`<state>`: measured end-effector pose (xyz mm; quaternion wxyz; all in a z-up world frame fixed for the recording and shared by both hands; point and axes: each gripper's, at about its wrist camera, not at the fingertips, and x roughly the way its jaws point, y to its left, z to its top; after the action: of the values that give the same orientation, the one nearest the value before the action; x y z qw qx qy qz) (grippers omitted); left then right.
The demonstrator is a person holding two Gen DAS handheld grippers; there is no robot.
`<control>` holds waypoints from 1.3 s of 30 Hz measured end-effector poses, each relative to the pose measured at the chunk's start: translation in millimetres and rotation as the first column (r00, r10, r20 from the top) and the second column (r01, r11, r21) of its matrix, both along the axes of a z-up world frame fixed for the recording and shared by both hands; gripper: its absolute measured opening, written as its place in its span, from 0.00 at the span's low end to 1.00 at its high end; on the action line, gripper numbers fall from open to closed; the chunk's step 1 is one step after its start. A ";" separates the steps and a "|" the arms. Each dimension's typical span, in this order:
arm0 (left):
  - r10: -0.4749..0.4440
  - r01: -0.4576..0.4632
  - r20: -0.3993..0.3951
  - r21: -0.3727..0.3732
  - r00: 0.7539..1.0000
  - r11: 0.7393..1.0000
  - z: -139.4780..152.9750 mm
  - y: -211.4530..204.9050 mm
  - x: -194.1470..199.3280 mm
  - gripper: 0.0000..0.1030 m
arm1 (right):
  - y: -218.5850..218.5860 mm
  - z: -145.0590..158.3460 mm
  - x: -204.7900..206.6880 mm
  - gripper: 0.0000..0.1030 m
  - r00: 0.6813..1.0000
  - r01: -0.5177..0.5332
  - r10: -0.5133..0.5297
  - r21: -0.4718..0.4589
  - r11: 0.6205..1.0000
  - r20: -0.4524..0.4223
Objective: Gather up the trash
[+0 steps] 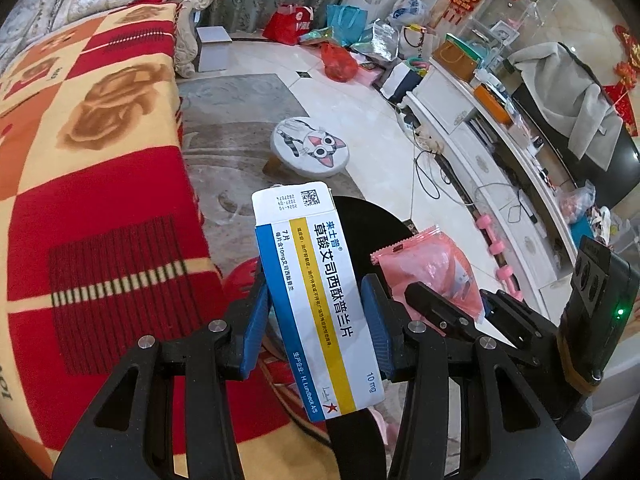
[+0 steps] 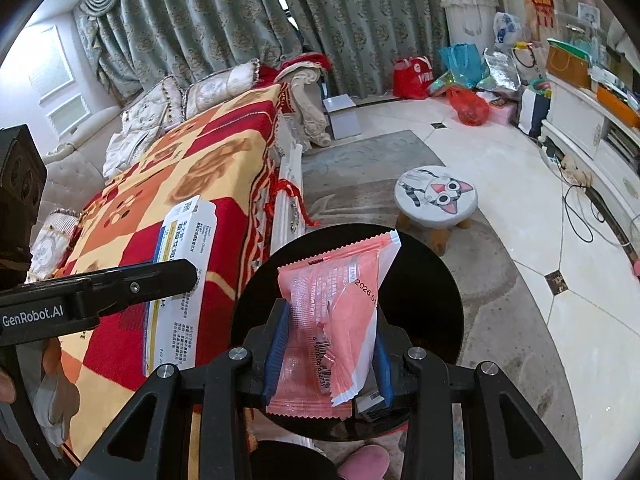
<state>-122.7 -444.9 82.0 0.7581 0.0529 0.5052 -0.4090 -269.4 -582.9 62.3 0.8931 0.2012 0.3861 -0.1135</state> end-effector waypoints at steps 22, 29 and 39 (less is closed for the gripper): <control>0.027 -0.024 0.149 -0.023 0.988 0.999 11.0 9.0 -9.8 0.56 | -2.4 2.5 -4.7 0.53 0.997 0.074 -0.073 -0.017 0.997 0.003; 0.075 -0.064 0.208 -0.061 0.975 0.996 29.7 30.8 -17.0 0.56 | 15.5 21.5 -11.7 0.53 0.994 0.097 -0.093 -0.061 0.993 0.056; 0.136 -0.089 0.333 -0.152 0.933 0.984 70.7 65.3 -37.8 0.56 | 44.2 58.1 -22.4 0.53 0.983 0.134 -0.114 -0.144 0.980 0.144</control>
<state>-160.5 -379.6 152.7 0.8583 0.0432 0.3393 -0.3825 -291.8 -538.7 120.5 0.9211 0.1632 0.3016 -0.1845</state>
